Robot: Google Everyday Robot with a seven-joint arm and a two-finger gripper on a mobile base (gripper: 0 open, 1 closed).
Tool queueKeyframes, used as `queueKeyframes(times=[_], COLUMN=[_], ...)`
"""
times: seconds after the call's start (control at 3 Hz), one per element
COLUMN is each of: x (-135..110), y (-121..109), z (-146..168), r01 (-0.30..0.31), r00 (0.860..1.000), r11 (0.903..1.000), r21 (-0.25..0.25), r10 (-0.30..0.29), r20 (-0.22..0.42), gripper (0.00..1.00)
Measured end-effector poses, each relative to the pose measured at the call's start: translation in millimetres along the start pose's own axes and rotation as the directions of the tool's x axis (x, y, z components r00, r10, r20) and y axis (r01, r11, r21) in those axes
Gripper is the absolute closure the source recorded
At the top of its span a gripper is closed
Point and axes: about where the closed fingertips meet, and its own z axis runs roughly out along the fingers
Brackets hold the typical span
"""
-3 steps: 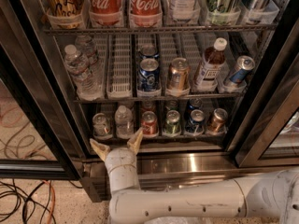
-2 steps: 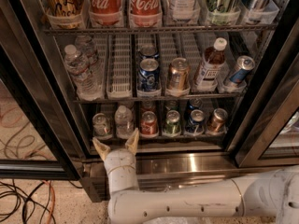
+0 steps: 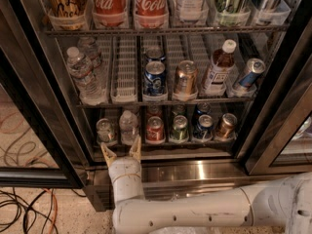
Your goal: Pick water bottle from bottom shelf of fridge
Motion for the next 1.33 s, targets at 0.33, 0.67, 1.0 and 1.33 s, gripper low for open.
queueKeyframes(times=[0.33, 0.67, 1.0, 1.33], x=[7, 14, 19, 22], y=[3, 2, -5, -14], z=[4, 12, 19, 26], r01=[-0.004, -0.009, -0.002, 0.006], r00=[1.000, 1.000, 1.000, 1.000], r11=[1.0000, 0.9997, 1.0000, 0.9998], r21=[-0.006, -0.021, -0.009, 0.020], r10=[0.003, 0.009, 0.002, -0.006], r20=[-0.005, -0.010, -0.011, -0.007], gripper=[0.29, 0.29, 0.33, 0.33])
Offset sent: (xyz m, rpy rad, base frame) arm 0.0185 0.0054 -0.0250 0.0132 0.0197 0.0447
